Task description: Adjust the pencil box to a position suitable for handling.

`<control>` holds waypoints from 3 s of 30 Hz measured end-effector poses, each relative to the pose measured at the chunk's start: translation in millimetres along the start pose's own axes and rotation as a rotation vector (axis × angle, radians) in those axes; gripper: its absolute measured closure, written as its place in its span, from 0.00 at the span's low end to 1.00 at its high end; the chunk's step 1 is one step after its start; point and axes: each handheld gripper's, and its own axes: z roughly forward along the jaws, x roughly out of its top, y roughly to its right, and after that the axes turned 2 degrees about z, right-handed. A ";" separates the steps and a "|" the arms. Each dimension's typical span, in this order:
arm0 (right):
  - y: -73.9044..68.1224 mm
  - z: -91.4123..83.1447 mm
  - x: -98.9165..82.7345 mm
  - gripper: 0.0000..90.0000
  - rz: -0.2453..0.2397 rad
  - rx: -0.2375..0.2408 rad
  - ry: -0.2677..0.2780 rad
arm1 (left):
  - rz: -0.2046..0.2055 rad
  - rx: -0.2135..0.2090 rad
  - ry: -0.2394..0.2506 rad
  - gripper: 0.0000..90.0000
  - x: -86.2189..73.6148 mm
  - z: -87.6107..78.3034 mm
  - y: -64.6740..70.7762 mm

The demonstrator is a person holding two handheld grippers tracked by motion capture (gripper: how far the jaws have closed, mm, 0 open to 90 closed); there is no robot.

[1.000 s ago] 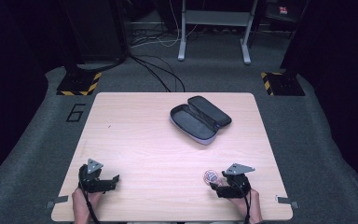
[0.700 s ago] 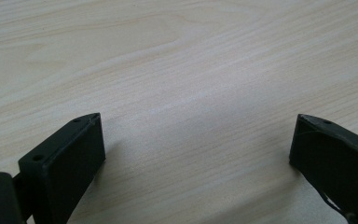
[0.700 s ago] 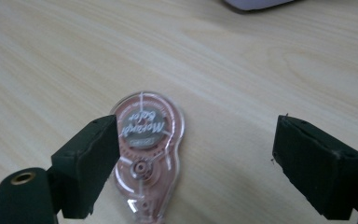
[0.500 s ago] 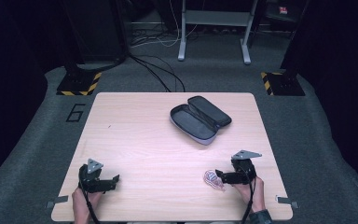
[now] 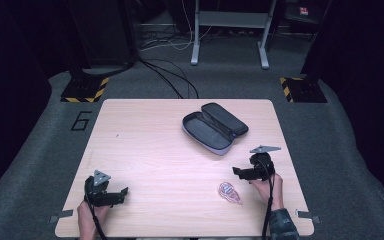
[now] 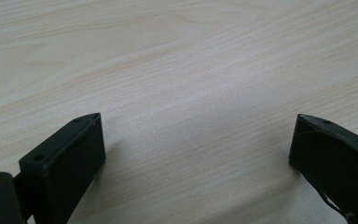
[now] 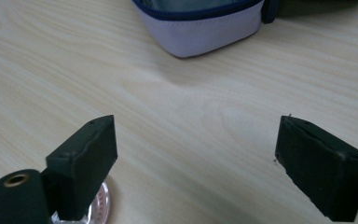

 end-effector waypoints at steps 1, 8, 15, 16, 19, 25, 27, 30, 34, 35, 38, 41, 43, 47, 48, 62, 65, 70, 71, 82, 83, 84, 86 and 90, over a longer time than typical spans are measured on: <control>1.2 1.6 3.1 0.12 0.004 -0.003 0.002 | 0.001 0.000 0.001 0.04 -0.1 0.0 -0.1; 8.0 11.1 21.1 0.09 0.017 -0.003 0.001 | 0.003 -0.007 -0.009 0.04 0.3 -0.8 -0.4; 13.7 22.2 38.8 0.10 0.044 0.003 0.012 | 0.001 -0.004 -0.002 0.04 0.1 -0.3 -0.1; 14.6 23.9 40.5 0.10 0.045 0.007 0.011 | 0.001 -0.005 -0.002 0.04 0.1 -0.3 -0.1; 17.0 30.8 47.9 0.12 0.053 0.009 0.010 | 0.003 -0.009 -0.011 0.04 0.4 -0.9 -0.5; 23.2 43.5 59.5 0.14 0.095 0.019 0.017 | 0.003 -0.009 -0.012 0.04 0.5 -1.0 -0.5; 25.1 46.8 64.3 0.15 0.099 0.011 0.021 | 0.001 -0.005 -0.003 0.04 0.1 -0.4 -0.2; 27.7 50.7 70.2 0.17 0.125 0.017 0.017 | 0.003 -0.009 -0.012 0.04 0.5 -1.0 -0.5; 30.3 58.8 75.7 0.19 0.137 0.000 0.014 | 0.001 -0.005 -0.002 0.04 0.1 -0.3 -0.1; 30.1 60.0 76.5 0.21 0.144 -0.007 0.013 | 0.003 -0.009 -0.011 0.04 0.4 -0.9 -0.5; 29.7 64.4 79.2 0.27 0.175 -0.017 0.008 | 0.001 -0.004 -0.002 0.04 0.1 -0.3 -0.2; 27.1 71.2 79.1 0.31 0.170 -0.060 -0.018 | 0.002 -0.006 -0.005 0.04 0.1 -0.5 -0.2; 24.8 75.3 78.4 0.36 0.194 -0.079 -0.031 | 0.001 -0.004 -0.003 0.04 0.1 -0.3 -0.1; 27.0 76.5 76.0 0.51 0.199 -0.070 -0.034 | 0.001 -0.005 -0.002 0.04 0.0 -0.3 -0.1; 26.0 76.1 76.0 0.54 0.207 -0.074 -0.036 | 0.001 -0.004 -0.002 0.04 0.0 -0.3 -0.1; 20.1 76.2 71.1 0.81 0.184 -0.107 -0.009 | 0.003 -0.010 -0.012 0.04 0.4 -1.0 -0.5; 20.3 76.2 69.9 0.87 0.168 -0.114 -0.001 | 0.002 -0.009 -0.012 0.04 0.4 -1.0 -0.5; 20.3 75.4 68.6 0.92 0.164 -0.108 -0.005 | 0.003 -0.009 -0.013 0.04 0.4 -1.0 -0.6; 19.7 75.1 68.4 0.92 0.162 -0.107 -0.005 | 0.002 -0.008 -0.008 0.04 0.3 -0.7 -0.5; 17.0 72.4 65.1 0.96 0.108 -0.073 -0.010 | 0.000 -0.002 0.001 0.04 -0.1 0.0 -0.1; 16.9 71.9 64.7 0.96 0.101 -0.068 -0.014 | 0.000 -0.001 0.002 0.04 -0.1 0.0 -0.1; 16.7 71.6 64.4 0.96 0.099 -0.067 -0.013 | 0.000 -0.002 0.002 0.04 -0.1 0.0 -0.1; 16.9 70.7 63.4 0.96 0.078 -0.055 -0.014 | 0.000 -0.001 0.002 0.04 -0.1 0.0 -0.1; 16.3 69.3 61.6 0.97 0.047 -0.031 -0.018 | 0.000 -0.001 0.001 0.04 -0.1 0.0 -0.1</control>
